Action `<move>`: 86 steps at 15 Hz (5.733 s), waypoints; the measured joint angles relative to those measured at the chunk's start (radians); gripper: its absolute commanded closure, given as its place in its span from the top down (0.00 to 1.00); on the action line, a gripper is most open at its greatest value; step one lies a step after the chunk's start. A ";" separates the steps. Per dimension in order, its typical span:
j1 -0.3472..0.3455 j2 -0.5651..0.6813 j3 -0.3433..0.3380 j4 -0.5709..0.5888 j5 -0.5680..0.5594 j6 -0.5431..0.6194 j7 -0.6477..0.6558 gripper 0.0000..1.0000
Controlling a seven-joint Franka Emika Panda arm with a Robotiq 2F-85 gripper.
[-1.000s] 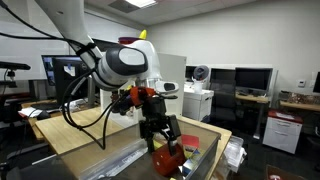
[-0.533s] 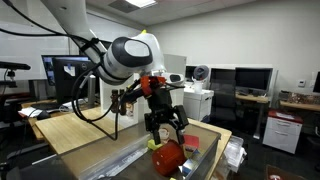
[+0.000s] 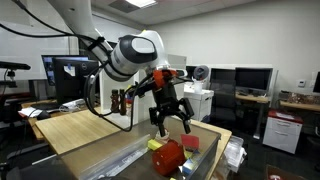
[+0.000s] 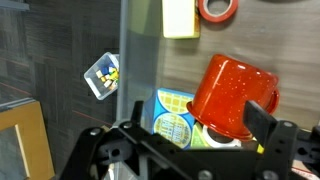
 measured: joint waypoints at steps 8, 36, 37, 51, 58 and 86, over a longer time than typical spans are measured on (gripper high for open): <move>-0.011 0.109 0.043 0.113 0.008 -0.084 -0.108 1.00; -0.088 0.230 0.158 0.243 0.228 -0.278 -0.330 0.03; -0.089 0.218 0.143 0.219 0.228 -0.241 -0.314 0.03; 0.058 0.116 -0.022 -0.012 0.012 0.103 0.242 0.03; 0.109 0.114 -0.046 -0.023 -0.048 0.111 0.338 0.03; 0.185 0.120 -0.128 -0.038 -0.170 0.137 0.650 0.97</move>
